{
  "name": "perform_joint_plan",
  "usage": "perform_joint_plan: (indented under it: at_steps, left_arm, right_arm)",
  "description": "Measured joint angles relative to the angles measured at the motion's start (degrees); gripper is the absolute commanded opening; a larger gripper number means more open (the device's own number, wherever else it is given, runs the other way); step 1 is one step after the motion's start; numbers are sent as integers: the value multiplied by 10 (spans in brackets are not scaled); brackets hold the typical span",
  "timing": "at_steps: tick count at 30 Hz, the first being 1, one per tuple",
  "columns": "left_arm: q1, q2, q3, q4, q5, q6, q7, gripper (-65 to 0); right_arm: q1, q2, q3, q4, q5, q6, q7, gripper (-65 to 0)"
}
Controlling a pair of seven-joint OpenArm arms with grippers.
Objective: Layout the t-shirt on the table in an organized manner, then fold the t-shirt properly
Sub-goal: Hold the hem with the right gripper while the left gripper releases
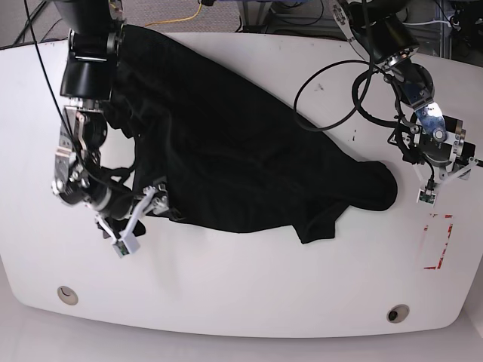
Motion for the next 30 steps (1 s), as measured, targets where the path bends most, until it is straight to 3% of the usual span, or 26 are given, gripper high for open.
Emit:
perform_joint_plan:
  at_steps: [9, 18, 26, 30]
  left_arm:
    - [19, -1, -1, 1, 1, 0, 0, -290]
    - [34, -3, -1, 2, -1, 0, -1, -290]
    - [40, -11, -2, 3, 2, 0, 0, -290]
    - [40, -9, -1, 3, -1, 0, -1, -290]
  right_arm:
    - [89, -5, -147, -160, 6, 2, 94, 0]
    - [139, -14, -226, -341, 1, 2, 206, 0]
    - [177, -14, -242, -487, 0, 51, 297, 0]
    - [178, -10, -241, -493, -46, 55, 311, 0]
